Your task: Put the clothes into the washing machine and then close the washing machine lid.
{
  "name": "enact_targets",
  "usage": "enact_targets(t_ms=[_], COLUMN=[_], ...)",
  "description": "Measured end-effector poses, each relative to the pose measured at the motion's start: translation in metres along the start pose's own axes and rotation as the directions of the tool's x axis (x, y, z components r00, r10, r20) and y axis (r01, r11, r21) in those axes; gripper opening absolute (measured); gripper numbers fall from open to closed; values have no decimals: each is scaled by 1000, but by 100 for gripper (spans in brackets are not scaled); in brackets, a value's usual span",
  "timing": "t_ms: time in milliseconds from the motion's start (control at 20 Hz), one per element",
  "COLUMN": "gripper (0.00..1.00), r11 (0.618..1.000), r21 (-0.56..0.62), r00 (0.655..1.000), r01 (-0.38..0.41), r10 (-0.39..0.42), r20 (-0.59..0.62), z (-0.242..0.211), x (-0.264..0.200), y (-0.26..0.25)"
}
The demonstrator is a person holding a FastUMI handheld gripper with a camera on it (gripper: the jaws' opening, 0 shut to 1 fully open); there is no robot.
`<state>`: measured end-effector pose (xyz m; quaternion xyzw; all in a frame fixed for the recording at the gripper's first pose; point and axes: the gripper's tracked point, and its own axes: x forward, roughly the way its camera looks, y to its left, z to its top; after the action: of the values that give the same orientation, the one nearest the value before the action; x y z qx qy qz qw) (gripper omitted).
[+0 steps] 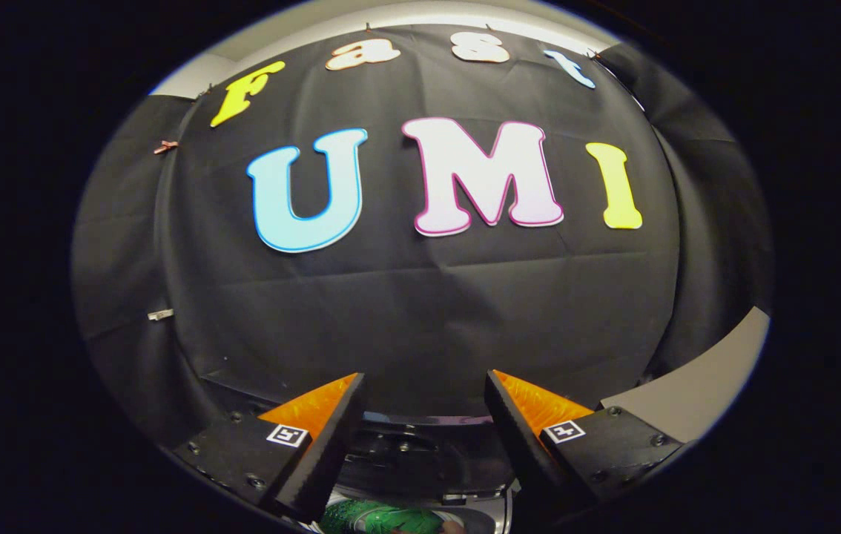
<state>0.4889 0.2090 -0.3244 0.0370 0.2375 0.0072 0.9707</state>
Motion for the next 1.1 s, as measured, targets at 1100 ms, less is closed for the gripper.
enact_targets(t_ms=[1100], gripper=[100], r11=[998], r21=[-55], r00=[975], r01=[-33], r10=[20], r20=[-222], z=[-22], x=[-5], y=[-5])
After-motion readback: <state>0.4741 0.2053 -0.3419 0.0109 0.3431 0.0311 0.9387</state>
